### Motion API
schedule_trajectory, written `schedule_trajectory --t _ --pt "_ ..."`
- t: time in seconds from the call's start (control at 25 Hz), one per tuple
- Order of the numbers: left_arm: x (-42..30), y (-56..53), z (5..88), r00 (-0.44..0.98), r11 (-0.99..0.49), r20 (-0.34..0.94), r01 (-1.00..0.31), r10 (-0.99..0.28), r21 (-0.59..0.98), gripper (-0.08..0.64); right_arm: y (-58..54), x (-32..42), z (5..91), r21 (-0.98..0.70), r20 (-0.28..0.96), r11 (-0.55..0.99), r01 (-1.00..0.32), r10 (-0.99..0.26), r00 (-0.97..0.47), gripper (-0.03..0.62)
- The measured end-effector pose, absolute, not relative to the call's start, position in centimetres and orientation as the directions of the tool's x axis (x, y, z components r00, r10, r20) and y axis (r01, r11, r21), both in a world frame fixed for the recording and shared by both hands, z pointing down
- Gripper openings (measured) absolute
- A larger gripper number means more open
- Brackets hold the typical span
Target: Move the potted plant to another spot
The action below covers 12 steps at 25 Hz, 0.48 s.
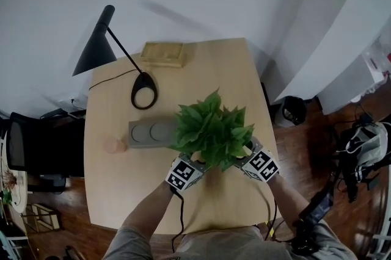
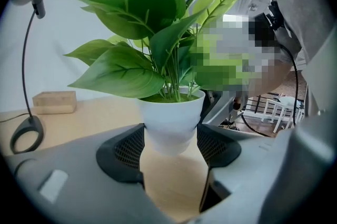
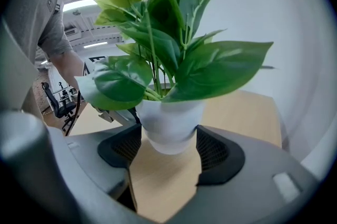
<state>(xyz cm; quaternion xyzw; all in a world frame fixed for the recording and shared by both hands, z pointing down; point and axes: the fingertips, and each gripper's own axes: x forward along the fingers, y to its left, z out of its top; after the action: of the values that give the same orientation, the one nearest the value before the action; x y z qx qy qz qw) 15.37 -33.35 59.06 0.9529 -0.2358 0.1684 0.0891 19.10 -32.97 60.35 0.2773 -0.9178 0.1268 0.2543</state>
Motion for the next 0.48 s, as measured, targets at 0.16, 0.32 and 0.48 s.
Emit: schedule_trajectory --t 0.16,0.32,0.48 --pt "15.6 -34.4 61.6 0.82 -0.868 0.396 -0.487 -0.414 0.1 0.307 -34.1 19.2 62.8 -0.123 0.539 0.814 -0.567 -0.426 -0.727 0.334" --pt "15.9 -35.3 63.3 0.812 -0.866 0.41 -0.491 -0.415 0.095 0.307 -35.0 19.5 64.6 -0.119 0.539 0.817 -0.565 -0.425 -0.728 0.334" --pt "16.0 -36.1 64.6 0.803 -0.868 0.416 -0.493 -0.427 0.061 0.307 -35.9 19.5 65.7 -0.091 0.528 0.824 -0.56 -0.437 -0.729 0.334"
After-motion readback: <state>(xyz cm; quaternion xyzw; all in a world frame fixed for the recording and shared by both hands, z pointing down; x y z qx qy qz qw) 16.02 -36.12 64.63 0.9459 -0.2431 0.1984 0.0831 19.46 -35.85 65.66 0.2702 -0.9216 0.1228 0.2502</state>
